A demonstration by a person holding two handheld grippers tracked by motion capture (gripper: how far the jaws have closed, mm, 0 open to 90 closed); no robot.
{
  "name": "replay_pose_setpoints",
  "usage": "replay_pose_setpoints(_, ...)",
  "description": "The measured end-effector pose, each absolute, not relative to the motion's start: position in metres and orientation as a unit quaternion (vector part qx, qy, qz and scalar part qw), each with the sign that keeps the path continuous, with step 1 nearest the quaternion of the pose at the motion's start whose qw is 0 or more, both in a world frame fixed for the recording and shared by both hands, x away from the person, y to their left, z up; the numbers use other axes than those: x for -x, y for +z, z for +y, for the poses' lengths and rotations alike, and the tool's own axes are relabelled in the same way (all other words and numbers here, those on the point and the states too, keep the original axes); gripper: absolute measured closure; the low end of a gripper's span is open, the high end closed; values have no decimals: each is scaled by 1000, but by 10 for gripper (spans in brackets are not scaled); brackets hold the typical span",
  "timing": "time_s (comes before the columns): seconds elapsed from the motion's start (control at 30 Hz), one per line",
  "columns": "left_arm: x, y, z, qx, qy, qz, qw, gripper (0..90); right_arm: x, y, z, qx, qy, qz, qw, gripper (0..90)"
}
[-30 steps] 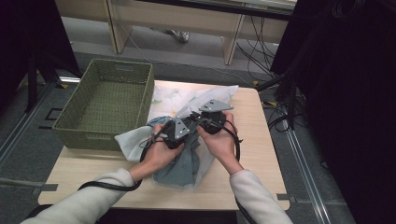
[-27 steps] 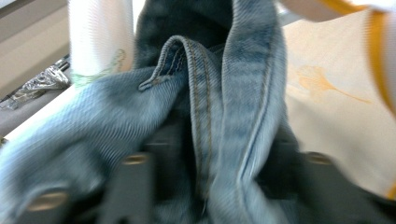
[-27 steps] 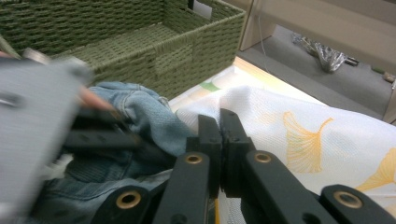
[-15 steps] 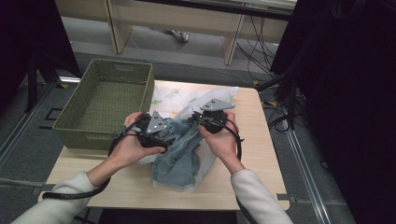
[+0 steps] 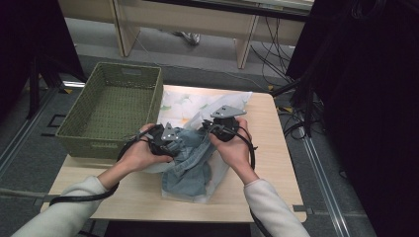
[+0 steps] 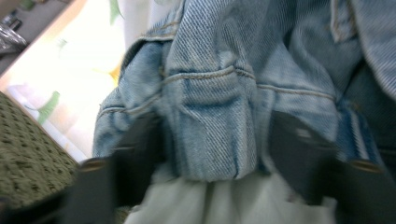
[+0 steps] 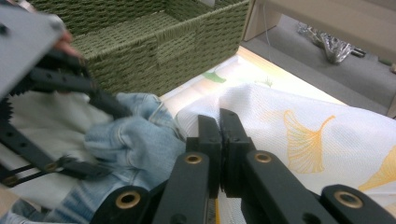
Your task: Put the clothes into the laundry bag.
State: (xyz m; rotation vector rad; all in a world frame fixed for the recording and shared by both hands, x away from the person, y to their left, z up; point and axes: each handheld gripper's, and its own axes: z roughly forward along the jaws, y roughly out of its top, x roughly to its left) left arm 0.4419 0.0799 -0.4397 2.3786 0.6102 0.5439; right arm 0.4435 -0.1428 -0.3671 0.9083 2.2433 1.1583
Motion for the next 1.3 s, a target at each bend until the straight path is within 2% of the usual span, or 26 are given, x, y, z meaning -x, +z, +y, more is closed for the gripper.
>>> replay_pose_setpoints(0.17,-446,-447,73,-908,186,235,292,712,-445,-368,-142,-321,418,819,228,900)
replay_pose_setpoints(0.27,-442,-444,70,-908,177,245,291,788,-445,-369,-142,-324,415,819,229,900)
replay_pose_setpoints(0.47,-427,-416,77,-875,127,295,362,803,-445,-369,-144,-333,413,814,236,900)
replay_pose_setpoints(0.77,-397,-403,56,-848,74,289,437,803,-444,-369,-143,-339,414,811,238,900)
replay_pose_setpoints(1.0,-400,-405,48,-821,64,302,480,804,-442,-367,-141,-336,418,809,239,900)
replay_pose_setpoints(1.3,-409,-403,44,-786,94,332,513,804,-439,-365,-139,-340,432,801,239,900)
